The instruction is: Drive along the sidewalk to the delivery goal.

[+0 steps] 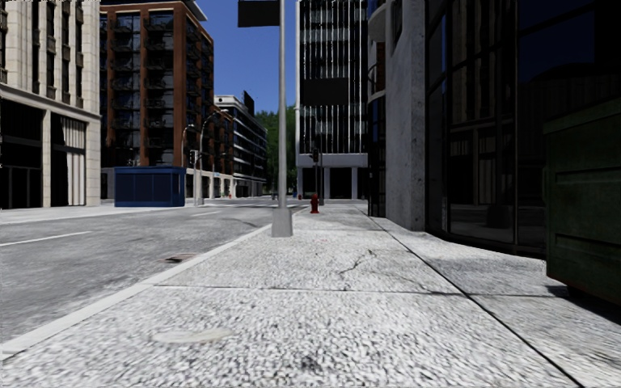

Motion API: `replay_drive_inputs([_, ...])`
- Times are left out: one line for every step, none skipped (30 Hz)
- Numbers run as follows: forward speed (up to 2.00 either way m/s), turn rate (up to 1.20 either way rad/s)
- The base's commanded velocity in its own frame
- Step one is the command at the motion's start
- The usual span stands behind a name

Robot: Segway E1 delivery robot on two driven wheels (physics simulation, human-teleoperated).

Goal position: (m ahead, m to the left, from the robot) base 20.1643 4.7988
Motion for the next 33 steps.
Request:
replay_drive_inputs([2.00,-0.23])
replay_drive_inputs([2.00,-0.24])
replay_drive_inputs([2.00,-0.24])
replay_drive_inputs([2.00,-0.24])
replay_drive_inputs([2.00,-0.24])
replay_drive_inputs([2.00,-0.24])
replay_drive_inputs([2.00,-0.24])
replay_drive_inputs([2.00,-0.24])
replay_drive_inputs([2.00,-0.24])
replay_drive_inputs([2.00,-0.24])
replay_drive_inputs([2.00,-0.24])
replay_drive_inputs([2.00,-0.24])
replay_drive_inputs([2.00,-0.24])
replay_drive_inputs([2.00,-0.24])
replay_drive_inputs([2.00,-0.24])
replay_drive_inputs([2.00,-0.24])
replay_drive_inputs([2.00,-0.24])
replay_drive_inputs([2.00,-0.24])
replay_drive_inputs([2.00,-0.24])
replay_drive_inputs([2.00,-0.24])
replay_drive_inputs([2.00,-0.24])
replay_drive_inputs([2.00,-0.24])
replay_drive_inputs([2.00,-0.24])
replay_drive_inputs([2.00,-0.24])
replay_drive_inputs([2.00,-0.24])
replay_drive_inputs([2.00,-0.24])
replay_drive_inputs([2.00,-0.24])
replay_drive_inputs([2.00,-0.24])
replay_drive_inputs([2.00,-0.24])
replay_drive_inputs([2.00,-0.24])
replay_drive_inputs([2.00,-0.15])
replay_drive_inputs([2.00,0.00])
replay_drive_inputs([2.00,0.00])
